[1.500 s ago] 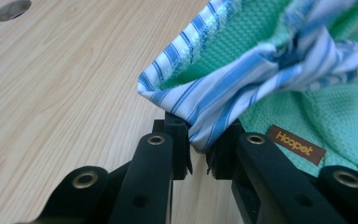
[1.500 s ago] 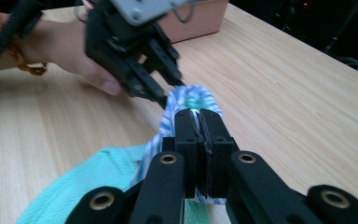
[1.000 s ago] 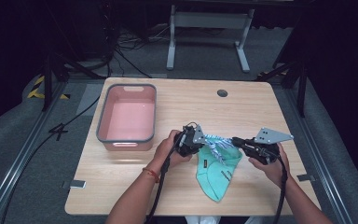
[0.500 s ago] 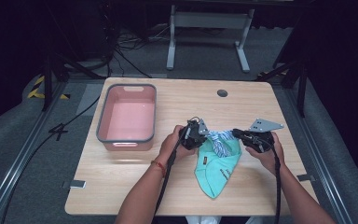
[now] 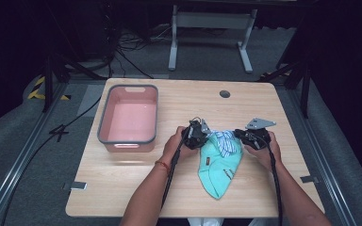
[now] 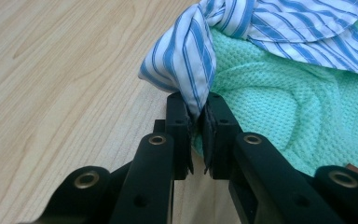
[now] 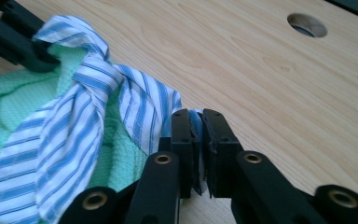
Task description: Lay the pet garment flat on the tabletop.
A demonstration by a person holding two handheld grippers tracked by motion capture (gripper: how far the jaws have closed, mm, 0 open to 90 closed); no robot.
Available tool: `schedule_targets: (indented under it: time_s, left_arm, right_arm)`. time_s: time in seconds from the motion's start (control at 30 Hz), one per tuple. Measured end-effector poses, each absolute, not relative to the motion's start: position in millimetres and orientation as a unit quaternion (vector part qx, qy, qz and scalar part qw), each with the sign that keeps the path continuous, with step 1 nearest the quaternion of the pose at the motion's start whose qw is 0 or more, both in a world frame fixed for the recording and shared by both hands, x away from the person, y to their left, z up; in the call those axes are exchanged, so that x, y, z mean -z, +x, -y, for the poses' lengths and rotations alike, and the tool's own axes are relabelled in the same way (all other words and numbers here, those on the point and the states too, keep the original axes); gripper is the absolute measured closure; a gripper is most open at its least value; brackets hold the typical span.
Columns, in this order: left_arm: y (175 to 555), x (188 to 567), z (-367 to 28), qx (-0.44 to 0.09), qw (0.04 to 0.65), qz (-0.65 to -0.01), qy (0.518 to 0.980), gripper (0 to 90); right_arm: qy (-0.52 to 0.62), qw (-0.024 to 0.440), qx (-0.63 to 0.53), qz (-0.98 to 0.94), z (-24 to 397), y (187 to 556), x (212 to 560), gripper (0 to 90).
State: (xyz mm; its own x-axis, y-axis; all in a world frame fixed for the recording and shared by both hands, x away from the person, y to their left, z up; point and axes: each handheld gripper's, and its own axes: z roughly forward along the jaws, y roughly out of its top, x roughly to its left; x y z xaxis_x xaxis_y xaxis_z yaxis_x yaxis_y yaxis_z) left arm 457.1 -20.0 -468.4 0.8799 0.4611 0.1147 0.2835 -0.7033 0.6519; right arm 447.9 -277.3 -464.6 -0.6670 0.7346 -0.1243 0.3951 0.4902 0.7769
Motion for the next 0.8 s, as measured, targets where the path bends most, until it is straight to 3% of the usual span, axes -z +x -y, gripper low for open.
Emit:
schedule_targets:
  time_s: [0.1, 0.23, 0.4, 0.47, 0.6, 0.8]
  left_arm:
    - [457, 468, 19, -0.139, 0.326, -0.209, 0.911, 80.2]
    - [452, 460, 15, -0.148, 0.327, -0.208, 0.910, 77.1]
    - [445, 454, 13, -0.147, 0.329, -0.201, 0.911, 73.0]
    - [440, 454, 15, -0.150, 0.326, -0.203, 0.911, 63.7]
    - [434, 461, 20, -0.147, 0.325, -0.207, 0.911, 57.0]
    - [430, 471, 20, -0.144, 0.322, -0.212, 0.911, 56.8]
  right_arm:
    - [0.358, 0.232, -0.365, -0.828, 280, 450, 468, 71.5]
    - [0.376, 0.248, -0.352, -0.821, 287, 448, 464, 63.4]
    - [0.372, 0.240, -0.365, -0.819, 296, 437, 453, 61.0]
    - [0.367, 0.231, -0.365, -0.824, 299, 428, 449, 58.3]
    - [0.353, 0.221, -0.372, -0.829, 300, 419, 448, 57.3]
    - [0.332, 0.206, -0.350, -0.852, 296, 406, 460, 56.3]
